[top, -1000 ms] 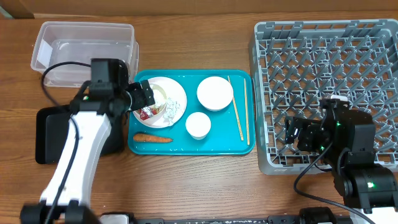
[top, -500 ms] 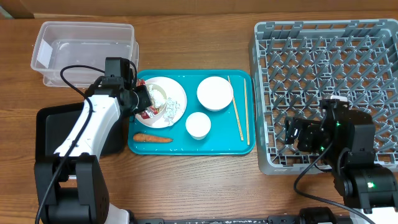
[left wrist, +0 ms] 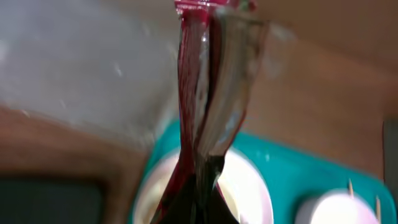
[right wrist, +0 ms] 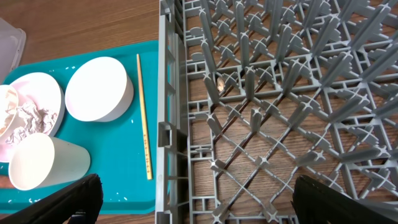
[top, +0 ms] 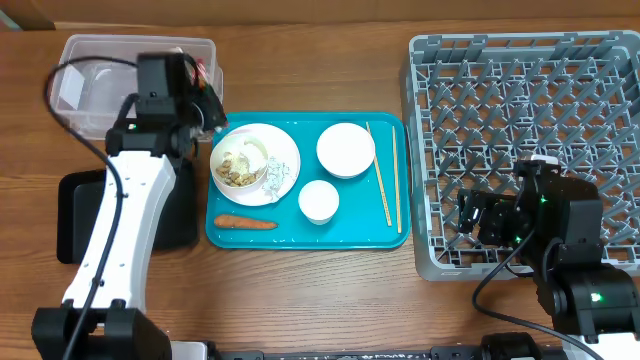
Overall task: Sort waste into correct bins and load items into the dishwasher
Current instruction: 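Move the wrapper to the clear bin and release it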
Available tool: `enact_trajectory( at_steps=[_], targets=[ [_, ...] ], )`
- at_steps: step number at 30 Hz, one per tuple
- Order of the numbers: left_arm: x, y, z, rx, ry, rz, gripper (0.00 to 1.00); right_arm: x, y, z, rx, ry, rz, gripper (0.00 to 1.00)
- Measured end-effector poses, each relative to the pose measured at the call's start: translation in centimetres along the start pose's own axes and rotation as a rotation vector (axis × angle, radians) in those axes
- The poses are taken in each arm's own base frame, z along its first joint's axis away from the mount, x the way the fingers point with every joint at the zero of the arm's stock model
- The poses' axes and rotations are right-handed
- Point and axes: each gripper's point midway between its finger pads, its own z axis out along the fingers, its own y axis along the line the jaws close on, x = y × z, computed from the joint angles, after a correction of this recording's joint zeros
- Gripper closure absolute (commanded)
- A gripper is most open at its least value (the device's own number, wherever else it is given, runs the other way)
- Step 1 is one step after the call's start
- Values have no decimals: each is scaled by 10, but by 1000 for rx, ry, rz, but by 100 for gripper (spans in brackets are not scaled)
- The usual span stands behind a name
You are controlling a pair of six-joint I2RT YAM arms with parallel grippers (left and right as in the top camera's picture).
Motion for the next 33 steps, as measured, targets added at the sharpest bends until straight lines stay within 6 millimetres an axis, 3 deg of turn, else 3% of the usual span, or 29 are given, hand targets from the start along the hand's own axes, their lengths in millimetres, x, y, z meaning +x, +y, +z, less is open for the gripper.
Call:
enact_trajectory(
  at_steps=[6,12,14,16,22,25,28,30,32,33],
  targets=[
    [-40,17,10,-121,-178,-13,96,0,0,0,0,1,0,0],
    [-43,41,54,-203,-198,-24,95,0,0,0,0,1,1,0],
    [-37,52,71,-231,-176,-31,76,0,0,0,0,0,0,0],
    [-30,63,84,-256,-153,-34,47,0,0,0,0,1,0,0],
    [-33,74,88,-279,-133,3,37,0,0,0,0,0,0,0],
    [-25,63,77,-240,-58,46,36,0,0,0,0,1,0,0],
    [-13,36,56,-141,24,74,37,0,0,0,0,0,0,0],
    [1,16,40,-69,86,91,38,0,0,0,0,1,1,0],
    [28,-13,20,30,200,122,38,0,0,0,0,1,0,0],
    [39,-17,17,43,242,129,39,0,0,0,0,1,1,0]
  ],
)
